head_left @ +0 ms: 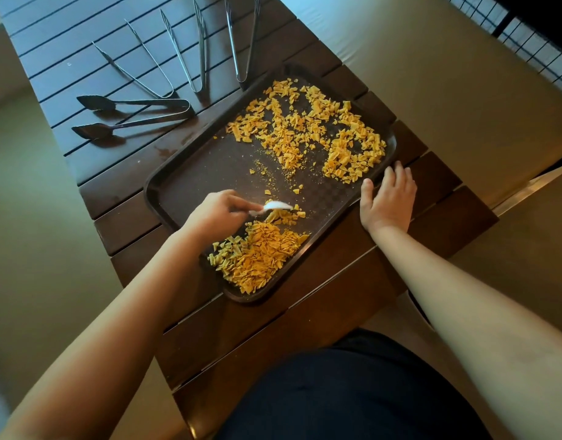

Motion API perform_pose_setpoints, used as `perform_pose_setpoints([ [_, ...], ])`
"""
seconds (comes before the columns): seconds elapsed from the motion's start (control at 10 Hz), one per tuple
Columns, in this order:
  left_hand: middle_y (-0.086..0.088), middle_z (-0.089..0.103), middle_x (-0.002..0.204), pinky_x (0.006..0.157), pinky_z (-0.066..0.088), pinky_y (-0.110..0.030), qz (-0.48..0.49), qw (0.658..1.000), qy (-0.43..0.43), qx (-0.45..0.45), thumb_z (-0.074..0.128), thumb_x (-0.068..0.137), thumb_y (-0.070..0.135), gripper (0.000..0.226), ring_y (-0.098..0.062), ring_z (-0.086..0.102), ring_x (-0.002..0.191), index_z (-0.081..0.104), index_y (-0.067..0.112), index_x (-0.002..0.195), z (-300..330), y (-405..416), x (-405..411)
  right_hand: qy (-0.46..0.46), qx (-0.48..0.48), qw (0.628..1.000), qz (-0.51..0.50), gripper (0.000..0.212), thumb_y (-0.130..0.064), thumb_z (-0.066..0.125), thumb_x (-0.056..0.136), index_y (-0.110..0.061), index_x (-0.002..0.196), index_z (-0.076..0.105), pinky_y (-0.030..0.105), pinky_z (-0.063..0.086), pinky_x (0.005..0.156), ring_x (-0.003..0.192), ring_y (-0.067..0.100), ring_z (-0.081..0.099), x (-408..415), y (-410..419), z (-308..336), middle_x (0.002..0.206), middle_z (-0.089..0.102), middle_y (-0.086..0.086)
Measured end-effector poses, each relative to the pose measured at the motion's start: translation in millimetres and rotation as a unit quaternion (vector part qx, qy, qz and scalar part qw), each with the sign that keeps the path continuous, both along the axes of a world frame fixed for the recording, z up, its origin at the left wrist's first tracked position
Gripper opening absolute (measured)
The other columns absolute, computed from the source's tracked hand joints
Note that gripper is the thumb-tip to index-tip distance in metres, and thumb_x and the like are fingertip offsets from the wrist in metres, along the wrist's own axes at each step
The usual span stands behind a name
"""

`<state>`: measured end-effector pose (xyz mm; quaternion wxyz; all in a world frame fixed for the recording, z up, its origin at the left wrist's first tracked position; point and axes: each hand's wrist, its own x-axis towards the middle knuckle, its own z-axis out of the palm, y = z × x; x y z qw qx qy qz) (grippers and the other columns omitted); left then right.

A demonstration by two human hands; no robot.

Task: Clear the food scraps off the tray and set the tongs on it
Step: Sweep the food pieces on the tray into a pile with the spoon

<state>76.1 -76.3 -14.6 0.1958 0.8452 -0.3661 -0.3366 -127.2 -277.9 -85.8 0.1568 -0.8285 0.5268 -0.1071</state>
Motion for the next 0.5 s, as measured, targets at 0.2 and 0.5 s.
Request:
perform_pose_setpoints([
  [0.2,-0.005,0.053,0.111,0.069,0.05,-0.034,0.232,0.967,-0.086,-0.059,0.046,0.095,0.015,0.033,-0.02,0.055,0.086,0.062,0.025,0.121,-4.2,-9.1,17.7,0.005,0.003,1.0,-0.001,0.07,-0.05,0.023,0.091,-0.002,0.139,0.039,0.043,0.013,0.116,0.142,0.03,0.019,-0.3,-0.1,0.8,0.151,0.03,0.016],
  [0.5,-0.001,0.055,0.107,0.075,0.05,-0.033,0.05,0.994,-0.099,-0.018,0.045,0.095,0.015,0.033,-0.016,0.053,0.089,0.061,0.028,0.122,-9.0,-1.2,-7.5,0.003,0.006,1.0,-0.001,0.071,-0.05,0.023,0.09,-0.001,0.14,0.038,0.042,0.012,0.116,0.143,0.03,0.018,-0.1,0.6,1.6,0.151,0.029,0.016],
])
